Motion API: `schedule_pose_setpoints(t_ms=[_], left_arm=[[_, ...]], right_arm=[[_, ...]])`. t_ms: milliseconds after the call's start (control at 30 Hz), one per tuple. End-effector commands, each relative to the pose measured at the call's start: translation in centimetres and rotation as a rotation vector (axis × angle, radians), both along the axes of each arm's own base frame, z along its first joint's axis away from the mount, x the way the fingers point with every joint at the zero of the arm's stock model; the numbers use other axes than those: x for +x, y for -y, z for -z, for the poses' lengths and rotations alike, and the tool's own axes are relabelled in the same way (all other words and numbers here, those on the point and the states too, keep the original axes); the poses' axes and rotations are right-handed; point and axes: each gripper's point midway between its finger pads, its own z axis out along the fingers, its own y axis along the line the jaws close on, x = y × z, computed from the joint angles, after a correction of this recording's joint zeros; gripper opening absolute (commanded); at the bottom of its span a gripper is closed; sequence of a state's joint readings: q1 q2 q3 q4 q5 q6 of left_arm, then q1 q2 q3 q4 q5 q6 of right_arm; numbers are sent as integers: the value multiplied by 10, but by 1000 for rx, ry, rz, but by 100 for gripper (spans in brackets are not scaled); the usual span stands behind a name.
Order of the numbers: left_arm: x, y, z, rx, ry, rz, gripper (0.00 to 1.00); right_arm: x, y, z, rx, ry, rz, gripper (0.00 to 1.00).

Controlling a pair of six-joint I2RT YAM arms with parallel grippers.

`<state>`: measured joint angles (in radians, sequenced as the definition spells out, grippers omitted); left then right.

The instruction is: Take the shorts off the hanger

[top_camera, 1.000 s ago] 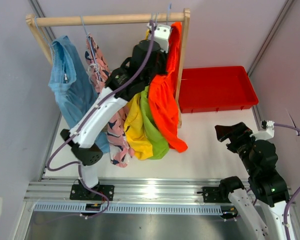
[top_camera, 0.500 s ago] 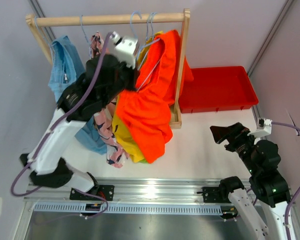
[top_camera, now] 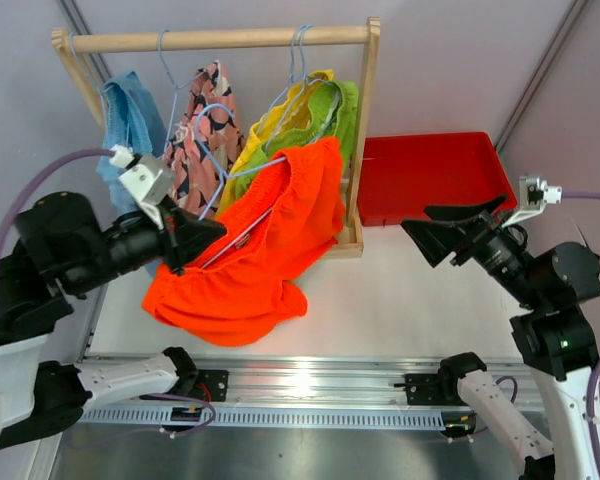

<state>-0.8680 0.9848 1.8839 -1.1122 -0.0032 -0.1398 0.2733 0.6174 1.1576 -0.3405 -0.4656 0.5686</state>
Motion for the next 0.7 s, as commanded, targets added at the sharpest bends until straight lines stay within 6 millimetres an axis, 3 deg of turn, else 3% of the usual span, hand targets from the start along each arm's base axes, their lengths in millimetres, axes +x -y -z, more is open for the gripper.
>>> schedule_pose_setpoints(t_ms=[0,200,333,533,567,600,633,667], left_arm=[[-44,1,-49,-174,62,181,0],[-53,8,-59,-209,62,239,0],[-60,12,-72,-240,72,286,0],[-50,20,-66,-231,58,268,0],[-49,21,-66,-232,59,266,0],[-47,20,-66,-233,60,257,0],[-47,20,-67,-234,59,254,0],[-46,19,-66,-231,59,246,0]], right_arm=[[-1,-12,-29,-21,116,-82,99],[12,-31,-38,21,129,-146,100],[24,-51,-26,17,113,-150,100],[24,-92,-15,-18,110,-205,99],[26,-98,-9,-26,103,-209,92],[22,-104,-8,-38,115,-224,73],[24,-104,-6,-44,114,-210,46],[26,-104,-2,-50,103,-195,2]])
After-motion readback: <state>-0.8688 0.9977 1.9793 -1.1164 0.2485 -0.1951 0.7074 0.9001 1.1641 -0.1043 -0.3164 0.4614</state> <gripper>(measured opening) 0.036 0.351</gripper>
